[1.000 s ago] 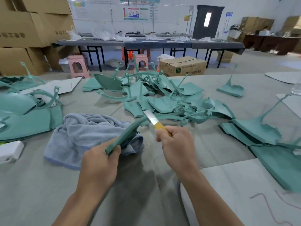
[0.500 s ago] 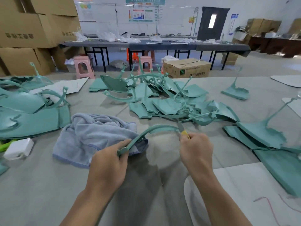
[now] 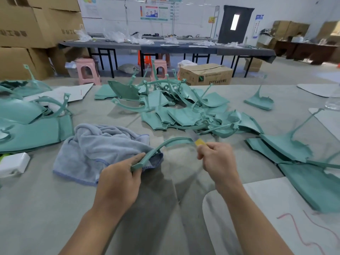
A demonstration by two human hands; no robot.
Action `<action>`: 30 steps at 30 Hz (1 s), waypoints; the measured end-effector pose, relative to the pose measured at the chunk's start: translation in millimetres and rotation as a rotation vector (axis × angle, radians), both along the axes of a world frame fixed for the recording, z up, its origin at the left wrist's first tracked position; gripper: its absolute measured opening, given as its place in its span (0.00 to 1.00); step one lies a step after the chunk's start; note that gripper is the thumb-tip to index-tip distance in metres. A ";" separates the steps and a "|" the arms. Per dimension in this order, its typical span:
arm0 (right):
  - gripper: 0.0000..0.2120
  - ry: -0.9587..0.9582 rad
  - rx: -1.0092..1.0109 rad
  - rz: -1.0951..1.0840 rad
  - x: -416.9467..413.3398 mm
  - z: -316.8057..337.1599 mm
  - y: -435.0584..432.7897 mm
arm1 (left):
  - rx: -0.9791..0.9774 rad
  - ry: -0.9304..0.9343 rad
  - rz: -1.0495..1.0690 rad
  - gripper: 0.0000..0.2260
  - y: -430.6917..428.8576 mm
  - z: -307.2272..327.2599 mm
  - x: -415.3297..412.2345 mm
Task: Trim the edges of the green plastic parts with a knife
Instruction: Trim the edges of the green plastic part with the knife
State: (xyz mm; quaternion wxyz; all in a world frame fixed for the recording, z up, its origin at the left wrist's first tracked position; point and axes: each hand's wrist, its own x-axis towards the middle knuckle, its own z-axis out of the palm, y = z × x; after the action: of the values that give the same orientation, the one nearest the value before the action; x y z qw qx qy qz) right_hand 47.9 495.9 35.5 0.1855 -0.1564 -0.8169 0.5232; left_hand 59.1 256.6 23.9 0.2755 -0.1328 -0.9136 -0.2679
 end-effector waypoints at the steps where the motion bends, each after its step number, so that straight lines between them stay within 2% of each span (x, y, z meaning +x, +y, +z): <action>1: 0.13 -0.011 -0.018 0.046 0.4 -0.3 -5.8 | 0.006 -0.009 0.004 0.16 0.1 -0.1 -0.3; 3: 0.17 -0.061 0.046 0.010 0.4 0.2 -5.9 | 0.005 -0.017 -0.002 0.16 0.4 -0.7 -0.6; 6: 0.24 -0.067 0.196 -0.166 3.0 0.5 6.5 | -0.012 -0.016 -0.024 0.16 0.5 -1.6 -0.5; 9: 0.19 0.026 0.145 -0.056 7.0 0.3 -4.0 | -0.015 -0.012 -0.038 0.15 0.4 -3.2 -0.7; 11: 0.15 -0.011 0.111 -0.013 7.0 -0.6 -10.9 | -0.011 -0.021 -0.046 0.15 -0.6 -4.1 -1.1; 14: 0.21 -0.134 0.180 -0.185 6.7 -0.7 2.6 | 0.001 -0.015 -0.060 0.15 -1.7 -3.7 0.6; 16: 0.22 -0.113 0.209 -0.206 8.4 -2.2 11.6 | -0.001 -0.004 -0.051 0.15 -2.2 -2.3 1.8; 20: 0.13 -0.067 0.017 0.026 7.2 9.6 3.4 | -0.015 -0.024 -0.021 0.15 -2.9 -2.7 3.6; 22: 0.09 -0.157 -0.073 0.025 4.2 17.5 8.7 | -0.034 0.000 -0.022 0.15 -4.3 -2.2 4.9; 24: 0.07 -0.264 -0.100 -0.065 8.6 21.1 20.2 | -0.067 0.037 -0.012 0.16 -5.2 -0.5 5.6; 27: 0.09 -0.249 -0.056 -0.152 20.4 20.7 33.4 | -0.109 0.105 0.012 0.20 -7.8 0.8 3.3; 30: 0.17 -0.133 -0.282 -0.022 18.1 23.0 29.9 | -0.096 0.097 -0.019 0.22 -11.0 -2.7 -0.8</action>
State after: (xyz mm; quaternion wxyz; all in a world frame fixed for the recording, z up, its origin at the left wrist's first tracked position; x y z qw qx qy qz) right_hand 66.0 525.8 58.5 0.1131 -0.2242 -0.7441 0.6190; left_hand 58.4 245.5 21.3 0.3100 -0.1675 -0.9097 -0.2196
